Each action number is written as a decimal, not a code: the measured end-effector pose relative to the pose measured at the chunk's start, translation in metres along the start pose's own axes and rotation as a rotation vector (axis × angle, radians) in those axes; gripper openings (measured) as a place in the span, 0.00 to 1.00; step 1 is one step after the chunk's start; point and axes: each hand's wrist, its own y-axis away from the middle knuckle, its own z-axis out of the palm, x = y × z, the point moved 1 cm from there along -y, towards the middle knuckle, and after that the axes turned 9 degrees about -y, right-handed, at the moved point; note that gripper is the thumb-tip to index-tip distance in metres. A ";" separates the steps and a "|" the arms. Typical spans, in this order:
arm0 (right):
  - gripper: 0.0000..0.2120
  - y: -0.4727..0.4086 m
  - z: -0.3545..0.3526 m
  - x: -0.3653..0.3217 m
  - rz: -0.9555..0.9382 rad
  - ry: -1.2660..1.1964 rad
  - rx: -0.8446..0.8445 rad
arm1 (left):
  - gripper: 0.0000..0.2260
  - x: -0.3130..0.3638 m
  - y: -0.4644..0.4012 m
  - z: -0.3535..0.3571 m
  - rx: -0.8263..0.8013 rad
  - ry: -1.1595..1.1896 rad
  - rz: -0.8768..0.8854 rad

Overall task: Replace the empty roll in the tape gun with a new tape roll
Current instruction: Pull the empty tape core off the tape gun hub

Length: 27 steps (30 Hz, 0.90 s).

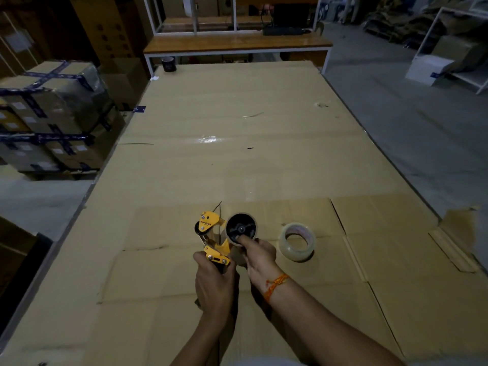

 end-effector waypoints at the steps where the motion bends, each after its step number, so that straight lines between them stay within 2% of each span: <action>1: 0.17 0.000 0.001 0.001 -0.012 0.014 0.005 | 0.22 0.000 -0.001 0.000 0.010 -0.012 0.001; 4: 0.20 0.004 0.007 0.000 -0.045 0.068 0.004 | 0.23 0.001 -0.002 0.001 0.032 -0.043 0.004; 12: 0.15 0.011 0.009 -0.012 -0.138 0.182 0.055 | 0.24 0.001 -0.004 0.001 0.049 -0.105 0.024; 16: 0.14 0.011 0.002 -0.017 -0.164 0.283 -0.006 | 0.24 -0.004 -0.007 -0.001 0.045 -0.095 0.028; 19: 0.15 0.009 -0.004 -0.026 -0.251 0.372 -0.032 | 0.23 -0.005 -0.009 -0.004 0.045 -0.084 0.009; 23: 0.09 0.002 -0.009 -0.044 -0.404 0.425 -0.068 | 0.23 -0.005 -0.007 -0.006 0.044 -0.089 -0.040; 27: 0.10 -0.003 -0.010 -0.050 -0.449 0.594 -0.114 | 0.23 -0.007 -0.006 -0.007 0.030 -0.091 -0.006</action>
